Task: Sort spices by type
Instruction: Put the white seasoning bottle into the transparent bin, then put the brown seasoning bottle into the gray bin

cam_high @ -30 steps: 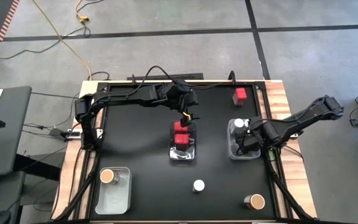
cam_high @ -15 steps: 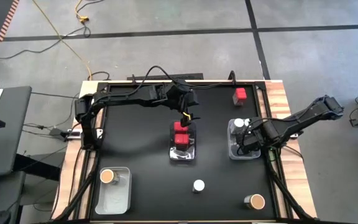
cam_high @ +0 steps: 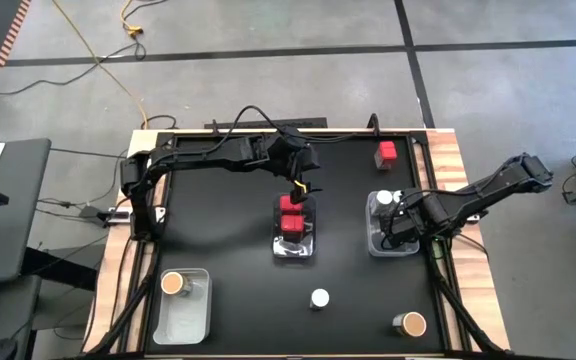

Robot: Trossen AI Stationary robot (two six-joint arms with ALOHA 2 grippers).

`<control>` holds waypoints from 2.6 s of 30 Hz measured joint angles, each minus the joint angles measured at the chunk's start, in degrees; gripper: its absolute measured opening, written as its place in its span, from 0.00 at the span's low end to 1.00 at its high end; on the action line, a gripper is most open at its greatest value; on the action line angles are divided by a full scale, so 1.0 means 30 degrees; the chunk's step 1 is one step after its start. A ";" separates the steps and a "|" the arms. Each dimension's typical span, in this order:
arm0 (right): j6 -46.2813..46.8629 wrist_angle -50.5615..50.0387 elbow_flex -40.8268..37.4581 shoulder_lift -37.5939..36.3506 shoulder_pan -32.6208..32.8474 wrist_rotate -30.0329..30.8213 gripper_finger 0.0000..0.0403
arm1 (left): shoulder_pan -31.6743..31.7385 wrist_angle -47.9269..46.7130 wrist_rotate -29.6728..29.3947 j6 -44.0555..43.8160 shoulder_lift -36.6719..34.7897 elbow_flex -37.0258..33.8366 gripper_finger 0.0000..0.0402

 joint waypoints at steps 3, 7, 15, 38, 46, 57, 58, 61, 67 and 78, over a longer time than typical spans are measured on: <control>-0.0085 0.0007 0.0000 0.0000 0.0000 0.0015 0.60 | 0.0000 0.0000 0.0000 0.0000 0.0000 0.0000 0.80; -0.0091 -0.0005 0.0000 0.0000 0.0000 0.0022 0.60 | 0.0000 0.0000 0.0000 0.0000 0.0000 0.0000 0.80; -0.0078 -0.0476 0.0015 -0.0007 0.0000 0.0102 0.70 | 0.0000 0.0000 0.0000 0.0007 0.0000 0.0000 0.80; -0.0398 -0.3127 0.2935 -0.0175 0.0029 0.0087 0.76 | 0.0000 0.0000 0.0000 0.0313 0.0000 0.0000 0.80; -0.2505 -0.3249 0.4889 -0.0175 0.0029 0.0643 0.76 | -0.0027 0.0002 0.0000 -0.0549 0.0000 0.0000 0.80; -0.2454 -0.2641 0.4947 -0.0087 0.0000 0.0998 0.76 | -0.0029 -0.0022 0.0000 -0.0874 0.0000 0.0000 0.80; -0.2454 -0.2527 0.4947 -0.0087 0.0000 0.0998 0.76 | -0.0029 -0.0022 0.0000 -0.0874 0.0000 0.0000 0.80; -0.2443 -0.2306 0.4947 -0.0087 0.0000 0.0998 0.76 | -0.0029 -0.0084 0.0000 -0.0802 0.0000 0.0000 0.80; -0.2235 -0.1974 0.4940 -0.0087 0.0000 0.0998 0.76 | -0.0029 -0.0556 0.0000 -0.0503 0.0000 0.0000 0.80; -0.2235 -0.1872 0.4940 -0.0087 0.0000 0.0998 0.76 | -0.0058 -0.3648 0.0722 0.0293 -0.1288 0.0000 0.80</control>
